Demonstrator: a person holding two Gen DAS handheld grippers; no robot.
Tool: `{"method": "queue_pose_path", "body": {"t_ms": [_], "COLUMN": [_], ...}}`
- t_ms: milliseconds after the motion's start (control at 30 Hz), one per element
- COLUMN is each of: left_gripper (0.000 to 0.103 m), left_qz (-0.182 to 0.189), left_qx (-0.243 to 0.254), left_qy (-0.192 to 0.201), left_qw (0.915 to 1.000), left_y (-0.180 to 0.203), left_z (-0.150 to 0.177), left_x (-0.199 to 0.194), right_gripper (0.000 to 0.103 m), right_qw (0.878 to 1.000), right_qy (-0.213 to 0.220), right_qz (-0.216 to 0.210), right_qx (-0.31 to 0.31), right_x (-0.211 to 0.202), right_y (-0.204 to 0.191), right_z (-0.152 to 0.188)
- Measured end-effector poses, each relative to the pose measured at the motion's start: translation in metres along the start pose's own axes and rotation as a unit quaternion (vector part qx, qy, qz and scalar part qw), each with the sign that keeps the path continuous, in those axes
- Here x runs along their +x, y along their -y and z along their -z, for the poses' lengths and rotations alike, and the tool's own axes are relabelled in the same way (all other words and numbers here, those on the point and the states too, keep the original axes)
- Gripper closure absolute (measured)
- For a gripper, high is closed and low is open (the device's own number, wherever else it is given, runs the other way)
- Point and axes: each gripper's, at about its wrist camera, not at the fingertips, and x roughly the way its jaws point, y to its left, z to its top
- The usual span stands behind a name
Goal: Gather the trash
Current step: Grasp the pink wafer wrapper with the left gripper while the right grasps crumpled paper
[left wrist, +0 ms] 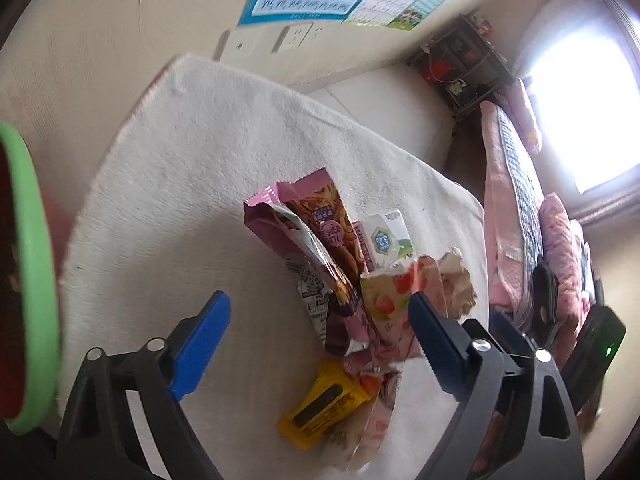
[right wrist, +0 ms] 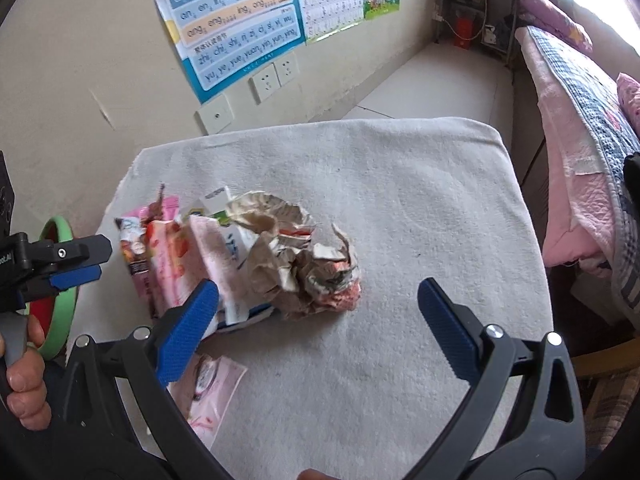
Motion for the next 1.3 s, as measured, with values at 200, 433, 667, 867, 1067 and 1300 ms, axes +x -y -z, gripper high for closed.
{"method": "queue_pose_path", "body": {"t_ms": [200,433,667,867,1067,1300], "left_gripper": [0.037,0.06,0.09,0.095,0.095,0.098], "left_qz": [0.012,0.031,0.049,0.045,0.004,-0.058], "left_qx": [-0.052,-0.079,-0.055,-0.035,0.02,0.118], "left_qy": [-0.015,-0.04,-0.044,-0.026,0.006,0.052], "left_qw": [0.9985,0.9956,0.9963,0.9981,0.9998,0.99], "left_y": [-0.007,-0.012,-0.001,0.005,0.012,0.031], "left_z": [-0.005,-0.004,-0.004,-0.004,-0.002,0.006], "left_x": [0.023,0.043,0.046,0.032,0.006,-0.036], "right_gripper": [0.005,0.019,0.055,0.061,0.061,0.061], "right_qw": [1.0,0.999,0.999,0.999,1.0,0.999], "right_qy": [-0.013,-0.025,-0.026,-0.016,0.008,0.027], "right_qz": [-0.008,-0.012,-0.022,-0.019,-0.011,-0.01], "right_qx": [0.022,0.034,0.025,0.025,0.023,0.017], "right_x": [0.019,0.029,0.029,0.019,-0.004,-0.03], "right_y": [0.004,0.008,0.006,0.006,0.011,0.008], "right_z": [-0.002,0.001,0.002,-0.002,-0.008,-0.004]}}
